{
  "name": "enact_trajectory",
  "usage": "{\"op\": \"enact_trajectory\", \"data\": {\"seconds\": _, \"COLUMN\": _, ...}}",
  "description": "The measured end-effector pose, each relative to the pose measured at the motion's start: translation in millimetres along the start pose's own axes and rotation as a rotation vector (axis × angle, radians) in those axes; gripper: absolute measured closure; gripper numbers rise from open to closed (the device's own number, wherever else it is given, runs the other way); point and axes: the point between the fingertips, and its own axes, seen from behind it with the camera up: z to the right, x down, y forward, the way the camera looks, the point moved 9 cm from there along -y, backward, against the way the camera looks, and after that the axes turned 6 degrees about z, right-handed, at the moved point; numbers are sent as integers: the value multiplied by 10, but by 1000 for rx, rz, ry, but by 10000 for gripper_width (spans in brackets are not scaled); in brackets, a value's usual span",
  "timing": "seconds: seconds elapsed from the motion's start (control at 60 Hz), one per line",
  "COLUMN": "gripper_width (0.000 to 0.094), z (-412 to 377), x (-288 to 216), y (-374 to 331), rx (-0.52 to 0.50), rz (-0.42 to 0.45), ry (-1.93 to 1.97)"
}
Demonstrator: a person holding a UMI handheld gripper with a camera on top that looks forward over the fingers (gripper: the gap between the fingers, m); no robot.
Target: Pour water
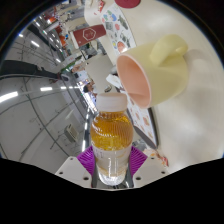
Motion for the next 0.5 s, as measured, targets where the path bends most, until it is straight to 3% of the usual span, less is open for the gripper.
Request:
{"op": "enact_trajectory", "data": {"seconds": 0.267, "gripper_width": 538, "z": -76, "x": -30, "y": -41, "rx": 58, "rz": -53, "ry": -149}}
{"op": "enact_trajectory", "data": {"seconds": 0.4, "gripper_width": 534, "z": -416, "x": -10, "y": -75, "rx": 66, "rz": -70, "ry": -479}}
{"op": "enact_trajectory", "data": {"seconds": 0.5, "gripper_width": 535, "z": -848, "x": -46, "y": -100, "rx": 43, "rz": -28, "ry": -832}}
